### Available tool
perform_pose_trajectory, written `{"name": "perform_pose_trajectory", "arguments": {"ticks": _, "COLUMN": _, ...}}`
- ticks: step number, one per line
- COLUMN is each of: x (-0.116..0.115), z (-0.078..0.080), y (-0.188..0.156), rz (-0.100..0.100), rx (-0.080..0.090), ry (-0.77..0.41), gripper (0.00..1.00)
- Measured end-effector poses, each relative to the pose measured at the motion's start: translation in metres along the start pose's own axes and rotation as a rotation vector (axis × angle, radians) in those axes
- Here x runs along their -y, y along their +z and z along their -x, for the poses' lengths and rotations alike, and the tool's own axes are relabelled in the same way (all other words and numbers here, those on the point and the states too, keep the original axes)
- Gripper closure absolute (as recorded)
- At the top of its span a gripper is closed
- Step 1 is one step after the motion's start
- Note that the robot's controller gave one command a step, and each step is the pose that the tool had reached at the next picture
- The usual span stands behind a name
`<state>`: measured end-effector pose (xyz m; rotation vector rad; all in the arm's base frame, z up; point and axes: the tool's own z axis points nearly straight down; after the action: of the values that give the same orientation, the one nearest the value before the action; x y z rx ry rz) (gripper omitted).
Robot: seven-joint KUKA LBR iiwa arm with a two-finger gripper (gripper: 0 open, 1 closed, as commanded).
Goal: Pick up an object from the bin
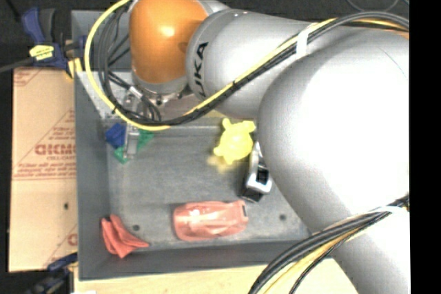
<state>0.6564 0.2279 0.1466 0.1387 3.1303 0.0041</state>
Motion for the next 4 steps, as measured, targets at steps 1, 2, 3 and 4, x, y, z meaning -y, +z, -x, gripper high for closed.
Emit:
{"name": "perform_pose_trajectory", "arguments": {"ticks": 1, "x": 0.0, "z": -0.0089, "y": 0.077, "rz": 0.002, "rx": -0.001, "ry": 0.151, "gripper": 0.0}}
{"name": "perform_pose_trajectory", "arguments": {"ticks": 2, "x": -0.0053, "z": -0.0046, "y": 0.0752, "rz": 0.001, "rx": 0.004, "ry": 0.099, "gripper": 1.0}}
{"name": "perform_pose_trajectory", "arguments": {"ticks": 3, "x": -0.0053, "z": -0.0046, "y": 0.0752, "rz": 0.001, "rx": 0.004, "ry": 0.1, "gripper": 1.0}}
{"name": "perform_pose_trajectory", "arguments": {"ticks": 4, "x": -0.0051, "z": -0.005, "y": 0.0733, "rz": 0.001, "rx": 0.004, "ry": 0.1, "gripper": 1.0}}
